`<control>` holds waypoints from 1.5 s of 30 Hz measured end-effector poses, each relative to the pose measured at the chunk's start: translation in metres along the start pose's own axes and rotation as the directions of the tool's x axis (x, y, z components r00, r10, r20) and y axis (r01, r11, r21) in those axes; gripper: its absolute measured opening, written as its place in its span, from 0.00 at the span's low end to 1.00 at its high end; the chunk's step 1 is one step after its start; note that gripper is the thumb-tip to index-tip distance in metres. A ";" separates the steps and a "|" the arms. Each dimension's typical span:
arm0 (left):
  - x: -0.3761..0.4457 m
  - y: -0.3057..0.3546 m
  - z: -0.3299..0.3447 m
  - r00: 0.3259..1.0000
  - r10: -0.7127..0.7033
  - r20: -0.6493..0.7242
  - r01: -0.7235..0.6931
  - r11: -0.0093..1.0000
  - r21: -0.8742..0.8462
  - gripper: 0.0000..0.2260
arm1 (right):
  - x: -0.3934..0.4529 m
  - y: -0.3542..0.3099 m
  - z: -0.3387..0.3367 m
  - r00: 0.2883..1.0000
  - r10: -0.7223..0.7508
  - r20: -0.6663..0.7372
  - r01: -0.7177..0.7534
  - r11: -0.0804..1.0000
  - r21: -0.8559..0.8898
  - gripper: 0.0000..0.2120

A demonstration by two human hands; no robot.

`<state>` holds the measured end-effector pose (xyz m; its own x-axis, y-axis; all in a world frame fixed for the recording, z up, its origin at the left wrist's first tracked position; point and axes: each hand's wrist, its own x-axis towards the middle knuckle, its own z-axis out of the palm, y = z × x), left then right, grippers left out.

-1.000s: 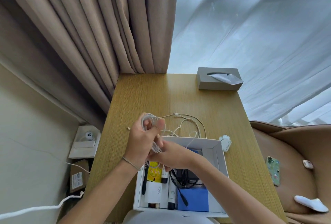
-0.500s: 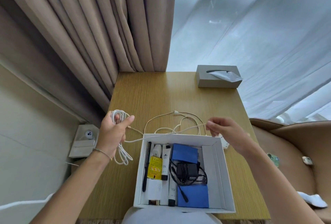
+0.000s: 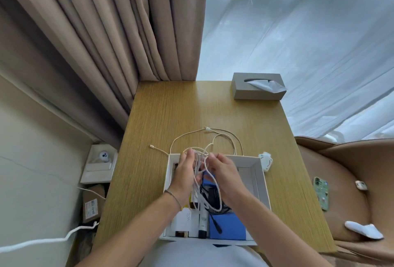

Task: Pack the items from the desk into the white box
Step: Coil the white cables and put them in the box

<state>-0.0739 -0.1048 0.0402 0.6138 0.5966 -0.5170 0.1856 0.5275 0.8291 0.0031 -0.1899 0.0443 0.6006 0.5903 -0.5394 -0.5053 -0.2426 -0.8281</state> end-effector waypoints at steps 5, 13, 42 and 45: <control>0.001 -0.015 0.009 0.999 -0.025 -0.036 0.023 0.998 -0.054 0.15 | -0.003 0.016 0.011 0.997 0.077 0.025 -0.077 0.997 -0.019 0.16; -0.001 -0.014 -0.016 0.991 0.024 0.131 -0.045 0.985 0.164 0.17 | 0.002 0.020 -0.005 0.947 0.192 0.259 -0.157 0.976 -0.148 0.15; 0.012 -0.019 -0.095 0.813 0.567 0.134 -0.390 0.359 0.848 0.14 | 0.005 0.081 -0.002 0.773 0.290 0.564 0.527 0.202 -0.826 0.34; 0.014 -0.012 -0.083 0.793 0.578 0.193 -0.430 0.306 0.849 0.14 | 0.006 0.055 -0.007 0.797 0.190 0.574 0.520 0.269 -0.811 0.33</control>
<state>-0.1312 -0.0529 0.0058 0.7421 0.6612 0.1099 0.4449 -0.6086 0.6570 -0.0170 -0.2050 -0.0050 0.0268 0.8662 -0.4990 0.6791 -0.3821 -0.6268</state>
